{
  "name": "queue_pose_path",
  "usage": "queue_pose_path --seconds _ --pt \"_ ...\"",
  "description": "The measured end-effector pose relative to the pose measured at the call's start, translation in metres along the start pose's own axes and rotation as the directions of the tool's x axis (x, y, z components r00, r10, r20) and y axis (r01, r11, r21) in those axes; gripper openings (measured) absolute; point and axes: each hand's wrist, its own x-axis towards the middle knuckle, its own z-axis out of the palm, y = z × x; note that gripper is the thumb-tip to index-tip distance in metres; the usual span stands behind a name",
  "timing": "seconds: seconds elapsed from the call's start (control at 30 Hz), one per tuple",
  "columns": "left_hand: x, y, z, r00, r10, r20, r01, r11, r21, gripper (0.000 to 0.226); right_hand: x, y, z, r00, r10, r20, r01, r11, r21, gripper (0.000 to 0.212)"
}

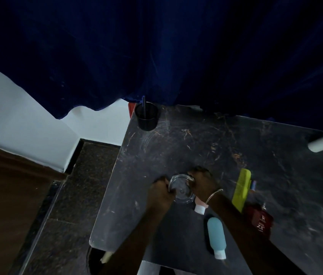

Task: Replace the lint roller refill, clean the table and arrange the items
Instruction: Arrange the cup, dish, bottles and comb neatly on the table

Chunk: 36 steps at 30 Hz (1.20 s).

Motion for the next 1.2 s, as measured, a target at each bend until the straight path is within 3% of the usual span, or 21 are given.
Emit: queue_pose_path --seconds 0.17,0.33,0.5,1.07,1.2 --pt "0.003 -0.003 -0.010 0.994 -0.016 -0.111 0.014 1.000 -0.015 0.012 0.012 -0.013 0.008 0.999 0.028 0.027 -0.029 0.999 0.014 0.023" --pt "0.044 -0.019 -0.071 0.984 -0.009 -0.176 0.014 1.000 0.027 0.021 0.071 -0.067 -0.002 0.999 -0.029 0.035 0.025 0.995 0.100 0.020" --pt "0.094 -0.021 -0.128 0.956 -0.117 -0.269 0.118 0.993 -0.010 0.018 0.130 -0.122 -0.012 0.999 -0.019 0.025 0.014 0.979 0.202 0.013" --pt "0.137 -0.036 -0.142 0.956 -0.179 -0.231 0.179 0.984 -0.022 0.018 0.166 -0.136 -0.016 0.998 0.057 -0.013 -0.050 0.951 0.305 0.019" --pt "0.130 -0.039 -0.142 0.960 -0.158 -0.230 0.157 0.987 -0.024 0.030 0.161 -0.127 -0.018 0.993 0.029 0.113 -0.079 0.880 0.468 0.029"
